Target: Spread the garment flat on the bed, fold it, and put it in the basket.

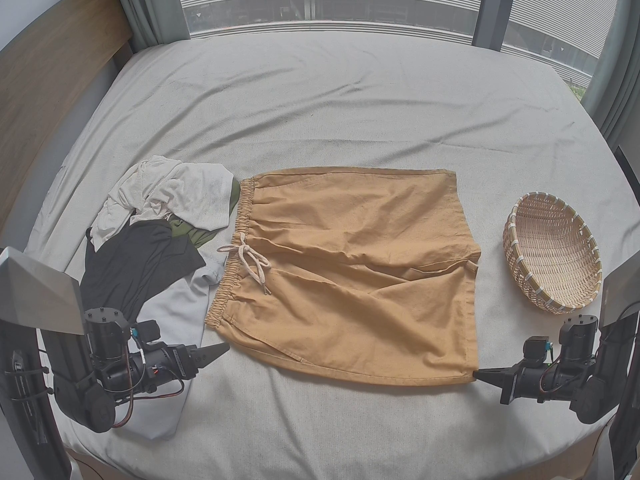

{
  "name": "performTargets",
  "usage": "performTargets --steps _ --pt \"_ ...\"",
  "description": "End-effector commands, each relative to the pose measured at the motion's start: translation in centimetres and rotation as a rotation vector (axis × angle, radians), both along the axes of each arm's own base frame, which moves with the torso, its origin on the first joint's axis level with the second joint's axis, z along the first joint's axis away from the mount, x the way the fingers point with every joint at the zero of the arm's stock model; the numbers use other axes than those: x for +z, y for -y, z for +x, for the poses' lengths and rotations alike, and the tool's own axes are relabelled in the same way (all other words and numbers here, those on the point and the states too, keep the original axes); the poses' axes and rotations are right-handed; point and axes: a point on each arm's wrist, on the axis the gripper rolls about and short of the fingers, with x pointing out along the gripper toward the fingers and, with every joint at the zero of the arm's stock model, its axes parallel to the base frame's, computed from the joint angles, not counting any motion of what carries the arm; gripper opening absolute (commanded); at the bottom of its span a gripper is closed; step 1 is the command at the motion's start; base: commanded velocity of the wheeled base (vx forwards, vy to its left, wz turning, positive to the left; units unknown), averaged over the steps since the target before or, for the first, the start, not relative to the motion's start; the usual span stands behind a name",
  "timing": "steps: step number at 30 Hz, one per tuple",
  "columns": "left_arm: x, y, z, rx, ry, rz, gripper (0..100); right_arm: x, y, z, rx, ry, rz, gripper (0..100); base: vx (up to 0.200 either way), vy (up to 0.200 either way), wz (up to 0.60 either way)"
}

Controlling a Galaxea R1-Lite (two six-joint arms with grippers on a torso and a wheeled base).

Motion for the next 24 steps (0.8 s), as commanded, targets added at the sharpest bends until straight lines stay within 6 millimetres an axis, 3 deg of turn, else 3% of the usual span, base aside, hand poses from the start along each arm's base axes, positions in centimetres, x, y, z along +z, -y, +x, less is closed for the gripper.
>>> performTargets --steps 1,13,24 --pt "-0.7 0.3 0.9 0.007 0.003 0.001 100 -0.2 0.0 -0.4 0.002 -0.025 -0.001 0 0.000 0.000 0.00" --pt "-0.9 1.6 4.1 0.040 0.070 -0.030 100 0.0 0.1 -0.4 -0.005 -0.014 -0.001 0 0.000 0.000 0.00" --pt "-0.7 1.7 4.6 0.061 0.075 -0.054 100 -0.2 0.1 -0.3 -0.005 -0.019 -0.001 0 0.000 0.000 0.00"
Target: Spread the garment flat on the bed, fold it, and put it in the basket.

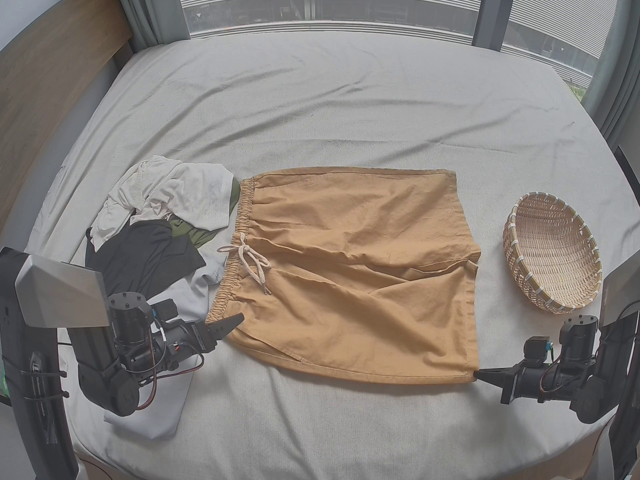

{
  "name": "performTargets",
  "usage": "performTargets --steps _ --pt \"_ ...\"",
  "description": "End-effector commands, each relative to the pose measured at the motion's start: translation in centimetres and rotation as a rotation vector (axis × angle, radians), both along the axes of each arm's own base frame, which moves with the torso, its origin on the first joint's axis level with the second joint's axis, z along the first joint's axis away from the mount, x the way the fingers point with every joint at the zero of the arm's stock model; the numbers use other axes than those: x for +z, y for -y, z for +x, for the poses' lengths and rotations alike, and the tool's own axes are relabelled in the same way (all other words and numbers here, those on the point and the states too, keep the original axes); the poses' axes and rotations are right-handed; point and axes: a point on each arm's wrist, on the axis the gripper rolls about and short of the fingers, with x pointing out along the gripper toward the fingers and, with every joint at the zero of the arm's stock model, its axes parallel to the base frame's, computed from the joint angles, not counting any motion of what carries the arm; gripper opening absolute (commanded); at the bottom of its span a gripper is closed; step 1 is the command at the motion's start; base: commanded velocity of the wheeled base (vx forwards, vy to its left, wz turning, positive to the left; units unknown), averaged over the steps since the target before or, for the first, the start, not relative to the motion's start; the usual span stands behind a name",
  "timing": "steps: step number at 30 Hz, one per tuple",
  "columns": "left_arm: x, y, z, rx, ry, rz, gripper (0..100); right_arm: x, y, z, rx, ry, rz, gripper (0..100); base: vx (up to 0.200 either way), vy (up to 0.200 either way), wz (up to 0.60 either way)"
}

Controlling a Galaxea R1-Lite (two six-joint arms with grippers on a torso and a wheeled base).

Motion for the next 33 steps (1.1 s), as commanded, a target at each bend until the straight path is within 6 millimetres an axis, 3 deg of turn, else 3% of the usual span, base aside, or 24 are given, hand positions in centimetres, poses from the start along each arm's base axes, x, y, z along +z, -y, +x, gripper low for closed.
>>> performTargets --steps 1,5,6,23,33 --pt "0.0 -0.1 0.2 0.006 0.002 -0.002 100 -0.1 0.0 -0.3 0.002 -0.016 -0.001 0 0.000 0.000 0.00" --pt "-0.2 -0.1 0.2 0.006 -0.002 -0.002 100 -0.2 0.0 -0.3 0.003 -0.023 0.000 0 0.000 0.000 0.00" --pt "-0.2 -0.1 0.2 0.006 -0.002 -0.002 100 -0.4 -0.1 -0.2 0.004 -0.025 0.001 100 0.000 0.000 0.00" --pt "0.1 -0.2 0.1 0.012 0.006 -0.002 100 -2.6 -1.0 0.4 0.037 -0.126 0.041 100 0.000 0.000 0.00" --pt "0.1 -0.2 0.2 0.012 0.007 -0.002 100 -2.6 -1.3 1.5 0.041 -0.120 0.098 100 0.000 0.000 0.00"
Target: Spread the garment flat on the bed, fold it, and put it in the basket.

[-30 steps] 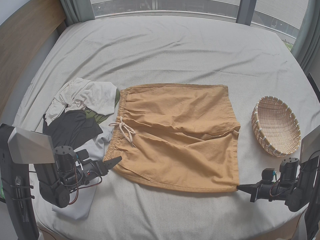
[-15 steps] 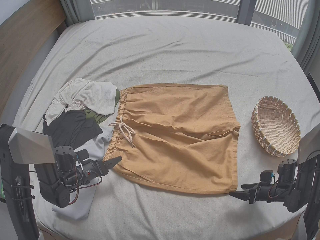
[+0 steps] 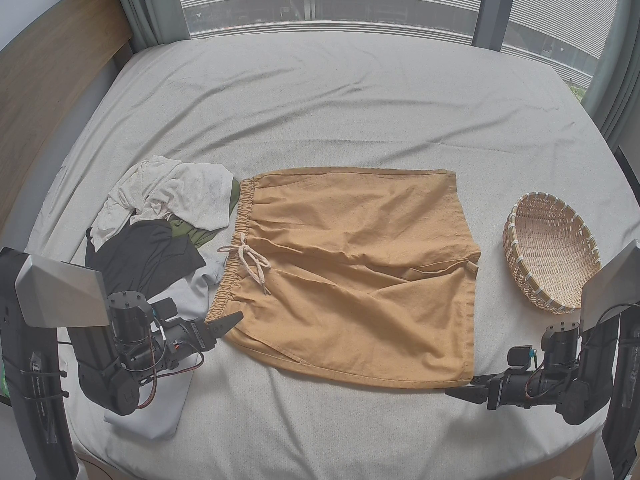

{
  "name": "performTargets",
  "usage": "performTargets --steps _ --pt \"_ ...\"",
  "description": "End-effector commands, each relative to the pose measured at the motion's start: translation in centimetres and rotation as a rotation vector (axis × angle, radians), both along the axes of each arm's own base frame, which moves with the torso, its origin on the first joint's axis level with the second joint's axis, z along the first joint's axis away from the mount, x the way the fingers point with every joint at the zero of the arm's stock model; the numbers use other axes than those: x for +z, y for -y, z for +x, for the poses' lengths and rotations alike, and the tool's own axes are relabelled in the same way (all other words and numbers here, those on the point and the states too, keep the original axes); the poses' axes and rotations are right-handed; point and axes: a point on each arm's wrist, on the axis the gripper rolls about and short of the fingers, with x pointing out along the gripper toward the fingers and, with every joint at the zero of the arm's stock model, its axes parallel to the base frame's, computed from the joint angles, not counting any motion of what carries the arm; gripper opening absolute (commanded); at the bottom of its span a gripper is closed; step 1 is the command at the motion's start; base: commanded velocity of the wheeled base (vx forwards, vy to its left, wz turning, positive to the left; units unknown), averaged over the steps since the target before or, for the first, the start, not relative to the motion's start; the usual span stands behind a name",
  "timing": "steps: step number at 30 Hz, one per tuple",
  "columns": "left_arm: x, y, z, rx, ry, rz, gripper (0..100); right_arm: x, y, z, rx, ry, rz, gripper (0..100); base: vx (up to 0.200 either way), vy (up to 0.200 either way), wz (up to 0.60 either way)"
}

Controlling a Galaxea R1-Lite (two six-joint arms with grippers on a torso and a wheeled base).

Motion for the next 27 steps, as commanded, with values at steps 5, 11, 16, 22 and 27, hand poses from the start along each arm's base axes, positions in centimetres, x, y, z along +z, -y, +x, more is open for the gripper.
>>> performTargets --steps 5,11,16,22,27 --pt "0.06 0.00 0.07 0.000 0.007 -0.001 100 -0.03 0.11 0.74 -0.008 0.025 0.002 0 0.000 0.000 0.00" --pt "-0.02 0.05 0.10 -0.001 0.005 -0.001 100 0.17 0.43 0.89 -0.022 0.036 0.003 0 0.000 0.000 0.00" --pt "0.04 0.03 0.31 0.000 0.013 -0.002 100 0.24 0.56 0.87 -0.021 0.038 0.006 0 0.000 0.000 0.00" --pt "-0.09 0.02 0.46 0.017 0.012 0.001 100 0.45 0.56 0.84 -0.019 0.045 0.007 0 0.000 0.000 0.00" --pt "-0.10 0.08 0.52 0.021 0.008 -0.009 100 0.46 0.56 0.85 -0.019 0.049 0.005 0 0.000 0.000 0.00"
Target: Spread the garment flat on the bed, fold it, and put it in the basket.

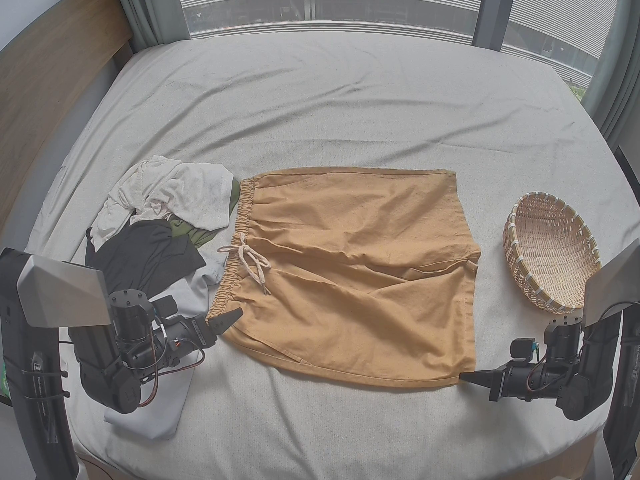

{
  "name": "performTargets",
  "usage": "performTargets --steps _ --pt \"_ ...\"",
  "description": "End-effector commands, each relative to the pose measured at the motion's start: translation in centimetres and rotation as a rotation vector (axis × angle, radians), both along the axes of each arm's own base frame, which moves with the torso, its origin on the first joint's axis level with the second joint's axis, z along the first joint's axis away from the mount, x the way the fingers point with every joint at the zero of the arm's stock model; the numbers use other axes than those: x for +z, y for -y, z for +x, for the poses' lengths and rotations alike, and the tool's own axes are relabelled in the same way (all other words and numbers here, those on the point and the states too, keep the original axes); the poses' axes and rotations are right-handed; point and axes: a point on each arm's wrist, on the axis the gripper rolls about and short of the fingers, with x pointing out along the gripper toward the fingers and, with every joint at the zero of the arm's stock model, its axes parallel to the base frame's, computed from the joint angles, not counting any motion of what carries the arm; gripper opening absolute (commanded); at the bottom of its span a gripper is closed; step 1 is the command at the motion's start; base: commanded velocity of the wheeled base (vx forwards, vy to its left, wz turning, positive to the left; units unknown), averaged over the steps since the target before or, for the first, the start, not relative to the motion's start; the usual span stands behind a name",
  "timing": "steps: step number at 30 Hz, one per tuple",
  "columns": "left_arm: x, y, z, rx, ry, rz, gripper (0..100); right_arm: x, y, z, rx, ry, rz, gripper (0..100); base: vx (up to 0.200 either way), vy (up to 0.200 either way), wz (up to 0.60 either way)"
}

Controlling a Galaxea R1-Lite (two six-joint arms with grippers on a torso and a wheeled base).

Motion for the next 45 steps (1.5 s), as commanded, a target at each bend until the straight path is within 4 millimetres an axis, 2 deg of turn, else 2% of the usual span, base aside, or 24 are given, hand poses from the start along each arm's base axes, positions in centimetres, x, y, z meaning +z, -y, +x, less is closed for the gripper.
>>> performTargets --steps 1,17,28,33,45 --pt "0.0 0.1 0.0 0.000 -0.003 -0.007 0 0.1 0.0 0.0 0.000 0.006 -0.001 0 0.000 0.000 0.00" --pt "0.0 -0.1 -0.2 0.007 -0.009 -0.009 0 0.1 0.0 0.0 -0.002 0.005 -0.005 0 0.000 0.000 0.00" --pt "1.4 -0.6 -4.2 -0.019 -0.080 -0.012 0 1.9 0.4 -1.7 -0.012 0.025 -0.012 0 0.000 0.000 0.00" --pt "1.7 -0.8 -4.9 -0.014 -0.088 -0.009 0 1.8 0.7 -2.6 -0.010 0.009 -0.027 0 0.000 0.000 0.00" --pt "0.8 -1.0 -7.1 -0.065 -0.183 -0.009 0 2.8 1.2 -3.9 -0.008 -0.045 -0.062 0 0.000 0.000 0.00"
